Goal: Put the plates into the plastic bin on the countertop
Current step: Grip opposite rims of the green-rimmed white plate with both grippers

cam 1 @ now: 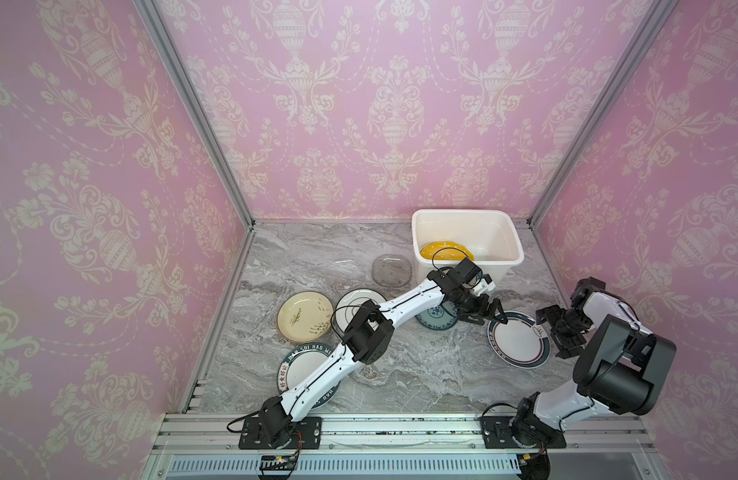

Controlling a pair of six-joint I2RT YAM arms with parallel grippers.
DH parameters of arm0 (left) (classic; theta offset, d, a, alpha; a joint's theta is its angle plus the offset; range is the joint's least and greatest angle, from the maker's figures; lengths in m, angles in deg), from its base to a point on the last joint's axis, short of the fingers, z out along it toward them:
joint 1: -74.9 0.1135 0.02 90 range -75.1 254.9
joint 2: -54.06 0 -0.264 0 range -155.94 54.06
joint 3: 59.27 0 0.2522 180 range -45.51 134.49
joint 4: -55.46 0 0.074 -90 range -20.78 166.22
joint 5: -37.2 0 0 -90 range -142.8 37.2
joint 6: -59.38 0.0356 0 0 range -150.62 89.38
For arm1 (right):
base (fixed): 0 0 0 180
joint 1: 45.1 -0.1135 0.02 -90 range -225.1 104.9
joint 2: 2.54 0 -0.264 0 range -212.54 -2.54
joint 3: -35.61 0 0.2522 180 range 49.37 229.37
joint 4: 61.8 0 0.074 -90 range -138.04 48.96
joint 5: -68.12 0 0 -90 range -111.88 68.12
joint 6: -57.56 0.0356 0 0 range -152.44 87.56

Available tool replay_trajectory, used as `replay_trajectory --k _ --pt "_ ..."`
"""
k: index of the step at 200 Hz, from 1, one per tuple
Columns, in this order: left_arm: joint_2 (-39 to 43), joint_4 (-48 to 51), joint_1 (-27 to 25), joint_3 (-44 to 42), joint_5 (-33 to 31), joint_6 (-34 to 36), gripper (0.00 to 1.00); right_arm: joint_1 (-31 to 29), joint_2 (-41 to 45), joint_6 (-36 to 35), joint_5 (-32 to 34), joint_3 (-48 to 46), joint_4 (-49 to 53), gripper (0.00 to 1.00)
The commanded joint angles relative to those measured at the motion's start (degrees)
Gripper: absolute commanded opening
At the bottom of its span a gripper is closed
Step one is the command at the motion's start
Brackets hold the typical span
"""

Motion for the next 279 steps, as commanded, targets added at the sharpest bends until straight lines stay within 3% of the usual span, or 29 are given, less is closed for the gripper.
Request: replay_trajectory --k 1,145,279 --pt "-1.9 -1.6 0.1 1.0 2.9 -2.1 0.94 0.4 -0.5 -1.4 -1.9 -1.1 -0.6 1.00" --pt "-2.9 -3.3 0.2 0.9 4.3 -3.9 0.85 -0.1 -0.2 -1.9 -8.8 -5.7 -2.2 1.00" --pt "-3.1 -4.1 0.5 0.6 4.6 -4.6 0.60 -4.5 -2.7 -4.7 -9.6 -4.8 -2.7 0.89"
